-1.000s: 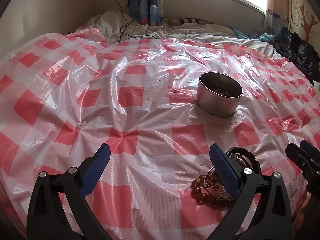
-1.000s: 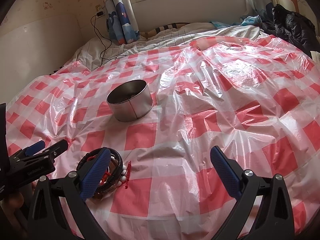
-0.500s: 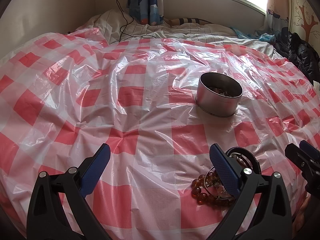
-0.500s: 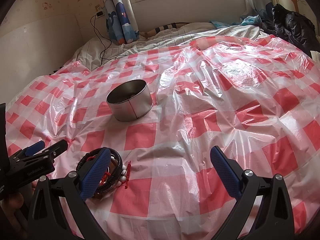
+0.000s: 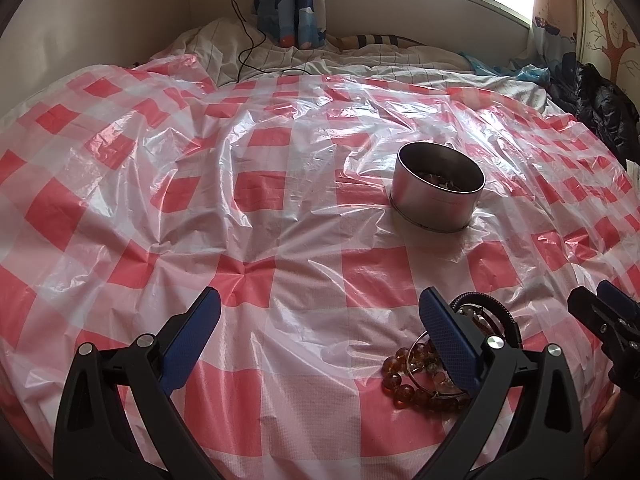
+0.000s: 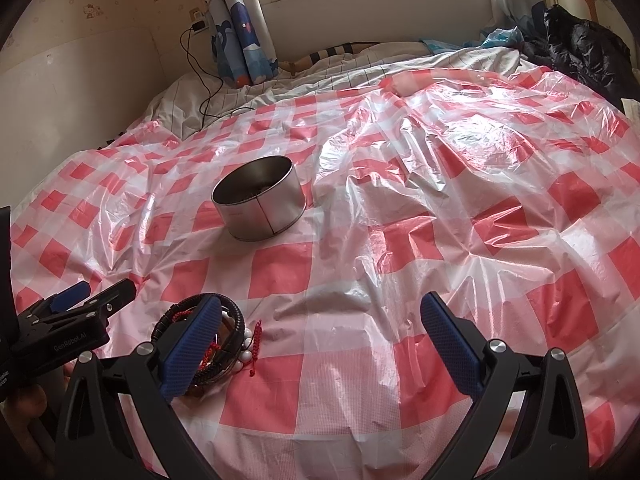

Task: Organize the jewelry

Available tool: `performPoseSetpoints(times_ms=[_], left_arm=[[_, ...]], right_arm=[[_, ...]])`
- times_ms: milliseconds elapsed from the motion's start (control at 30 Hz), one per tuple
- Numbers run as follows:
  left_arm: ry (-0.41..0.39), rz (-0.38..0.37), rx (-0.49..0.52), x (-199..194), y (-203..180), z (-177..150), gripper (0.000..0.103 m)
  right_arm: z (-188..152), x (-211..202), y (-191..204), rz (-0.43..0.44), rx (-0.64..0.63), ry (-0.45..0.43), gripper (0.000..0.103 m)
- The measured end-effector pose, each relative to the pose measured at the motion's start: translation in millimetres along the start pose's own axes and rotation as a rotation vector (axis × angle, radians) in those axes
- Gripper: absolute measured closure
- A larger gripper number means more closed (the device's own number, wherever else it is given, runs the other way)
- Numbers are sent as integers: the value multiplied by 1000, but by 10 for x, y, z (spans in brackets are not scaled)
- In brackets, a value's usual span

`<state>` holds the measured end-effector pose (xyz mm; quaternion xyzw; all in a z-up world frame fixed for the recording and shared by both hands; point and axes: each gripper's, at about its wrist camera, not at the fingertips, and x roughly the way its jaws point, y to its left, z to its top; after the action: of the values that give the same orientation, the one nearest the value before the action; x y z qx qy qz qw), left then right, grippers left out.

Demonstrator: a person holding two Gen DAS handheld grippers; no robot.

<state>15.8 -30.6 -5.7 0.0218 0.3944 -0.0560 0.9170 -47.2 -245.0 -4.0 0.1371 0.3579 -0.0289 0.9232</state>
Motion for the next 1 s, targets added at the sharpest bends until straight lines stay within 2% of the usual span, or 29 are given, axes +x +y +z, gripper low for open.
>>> performPoseSetpoints(times_ms=[600, 667, 800, 867, 933, 1000], left_arm=[[6, -7, -3, -2, 12, -10, 8], [12, -26, -19, -8, 67, -7, 8], [49, -108, -121, 21, 276, -25, 8], [66, -147, -142, 40, 295, -47, 8], [72, -172, -113, 45, 195, -63, 8], [70, -182, -41, 39, 20, -84, 8]], right_arm=[[-1, 3, -11, 2, 0, -2, 8], [2, -12, -38, 4, 12, -7, 8], [40, -76, -154, 10, 65, -24, 8], [63, -100, -214, 6, 92, -27, 8], [82, -106, -273, 8, 119, -18, 8], [87, -102, -293, 10, 126, -8, 8]])
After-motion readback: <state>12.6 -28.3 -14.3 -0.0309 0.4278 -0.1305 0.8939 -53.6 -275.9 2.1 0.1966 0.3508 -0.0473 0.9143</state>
